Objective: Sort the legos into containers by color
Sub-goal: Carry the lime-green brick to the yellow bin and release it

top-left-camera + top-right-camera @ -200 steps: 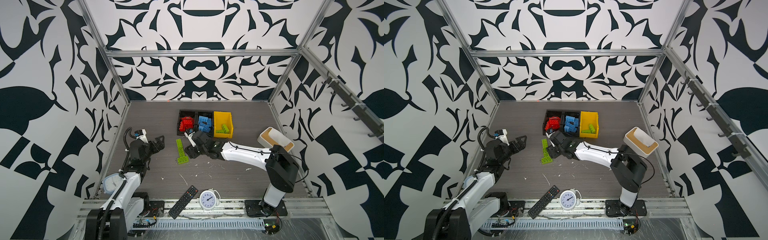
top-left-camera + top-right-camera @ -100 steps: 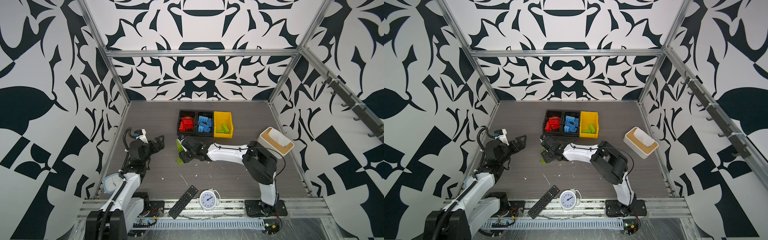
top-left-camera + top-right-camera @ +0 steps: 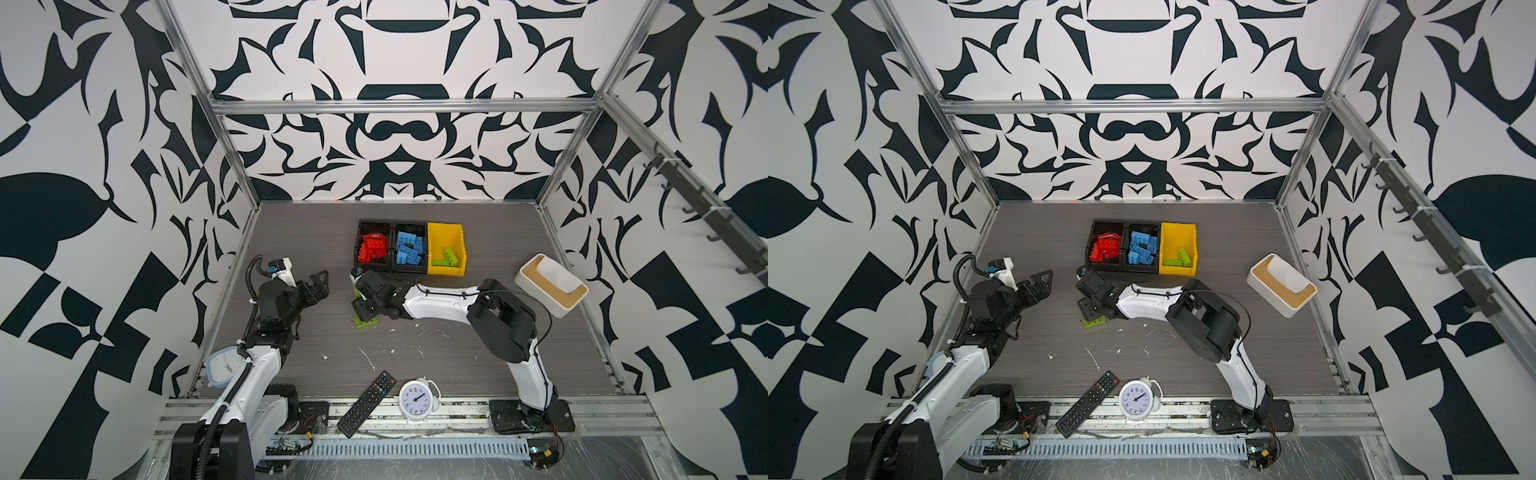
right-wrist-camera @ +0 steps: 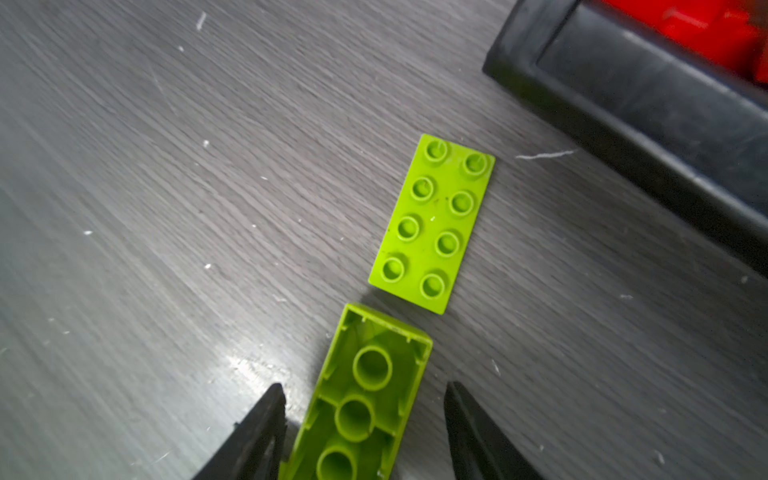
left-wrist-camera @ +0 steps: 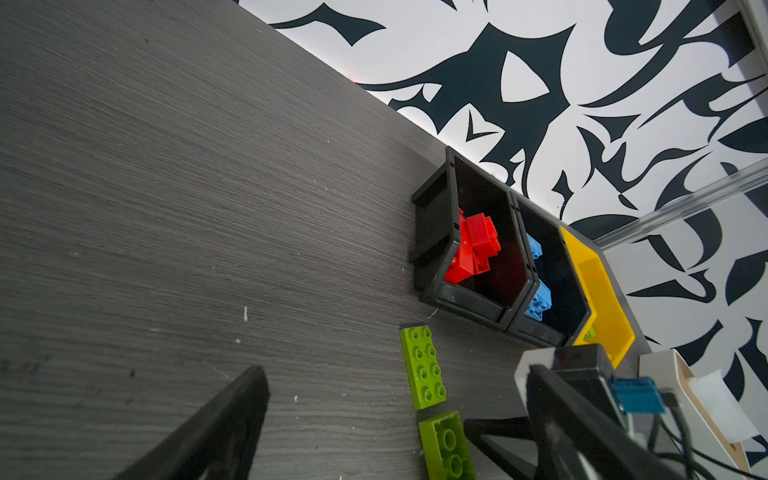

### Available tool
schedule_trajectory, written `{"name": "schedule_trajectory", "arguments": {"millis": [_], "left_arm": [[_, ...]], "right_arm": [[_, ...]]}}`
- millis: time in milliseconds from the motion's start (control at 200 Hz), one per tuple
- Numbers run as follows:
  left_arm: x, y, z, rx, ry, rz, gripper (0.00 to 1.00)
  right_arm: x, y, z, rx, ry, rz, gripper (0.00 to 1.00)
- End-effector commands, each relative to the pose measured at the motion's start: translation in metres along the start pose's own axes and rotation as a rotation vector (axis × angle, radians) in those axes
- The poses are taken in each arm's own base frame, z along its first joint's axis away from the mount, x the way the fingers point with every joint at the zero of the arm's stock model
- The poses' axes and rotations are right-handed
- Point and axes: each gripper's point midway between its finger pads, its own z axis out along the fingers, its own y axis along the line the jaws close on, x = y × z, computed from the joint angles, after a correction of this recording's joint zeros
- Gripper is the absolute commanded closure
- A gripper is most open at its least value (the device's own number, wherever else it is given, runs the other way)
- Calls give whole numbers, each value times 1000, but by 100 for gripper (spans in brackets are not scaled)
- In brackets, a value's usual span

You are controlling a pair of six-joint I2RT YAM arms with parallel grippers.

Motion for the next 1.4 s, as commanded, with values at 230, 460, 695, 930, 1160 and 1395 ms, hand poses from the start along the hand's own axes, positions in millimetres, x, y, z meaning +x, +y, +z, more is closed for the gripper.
{"name": "schedule_trajectory", "arguments": {"millis": [230, 460, 695, 930, 1160, 1395], "left_arm": [[-6, -6, -1, 15, -14, 0, 1], [-5, -4, 0, 11, -11, 0, 1], [-6, -6, -1, 16, -13, 1, 0], [-5, -5, -1, 15, -9, 0, 1], [-4, -5, 3, 14, 4, -6, 1], [3, -7, 12, 27, 58, -16, 0]], "right_arm": [[-22, 0, -7, 28, -48, 7, 53], [-20, 1, -9, 20, -37, 7, 59], [-21, 4, -29, -17, -63, 8, 67], [-32, 1, -66, -29, -135, 9, 70], [-41, -29, -112, 15, -232, 17, 70], [-41, -113, -144, 119, -296, 130, 71]]}}
